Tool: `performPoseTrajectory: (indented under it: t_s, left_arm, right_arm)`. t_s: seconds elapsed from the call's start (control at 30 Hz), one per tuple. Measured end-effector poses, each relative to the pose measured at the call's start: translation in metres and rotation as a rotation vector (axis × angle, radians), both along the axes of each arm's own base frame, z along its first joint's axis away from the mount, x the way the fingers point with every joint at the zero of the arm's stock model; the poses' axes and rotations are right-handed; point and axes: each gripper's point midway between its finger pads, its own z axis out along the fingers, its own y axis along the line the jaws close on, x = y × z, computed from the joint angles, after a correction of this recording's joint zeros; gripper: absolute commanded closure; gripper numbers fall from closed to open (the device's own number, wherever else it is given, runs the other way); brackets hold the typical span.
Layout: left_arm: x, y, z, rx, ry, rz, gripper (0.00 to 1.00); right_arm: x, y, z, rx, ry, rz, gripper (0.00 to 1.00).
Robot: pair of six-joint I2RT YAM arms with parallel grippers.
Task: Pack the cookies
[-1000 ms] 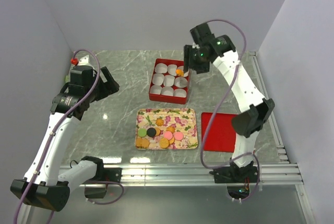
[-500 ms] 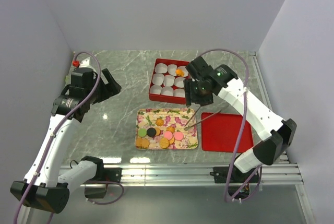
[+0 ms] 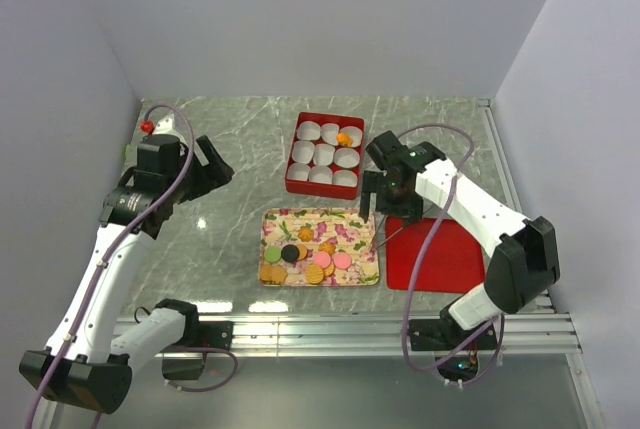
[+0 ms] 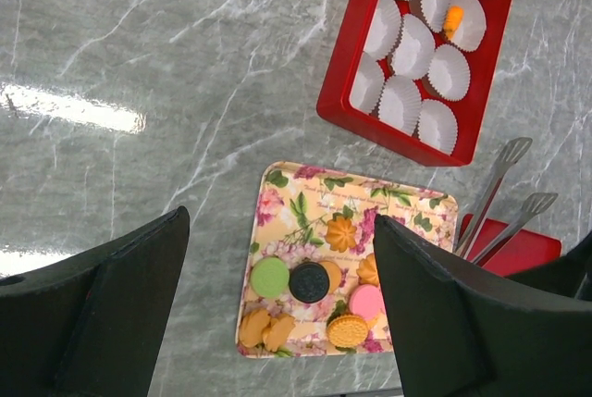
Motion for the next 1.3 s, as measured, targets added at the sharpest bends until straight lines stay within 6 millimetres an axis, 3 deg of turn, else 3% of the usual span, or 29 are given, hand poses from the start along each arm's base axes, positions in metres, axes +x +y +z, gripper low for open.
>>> performPoseTrajectory:
  t_s: [0.37,0.77,1.3]
  left_arm:
    - [-0.01,0.002,-0.011,0.0,-0.005,-0.002,0.13]
    - [-0.029,-0.007,-0.021,-0.006,-0.02,-0.045,0.11]
    - [-0.036,-0.031,-0.027,0.053,-0.015,-0.15,0.1]
  right_arm:
    - [0.036,-0.031,-0.049,-0.04,0.095,-0.213,0.0]
    - [0.039,-0.022,-0.08,-0.008,0.159,-0.361,0.0]
    - [0.029,-0.039,-0.108,-0.004,0.167,-0.521,0.0]
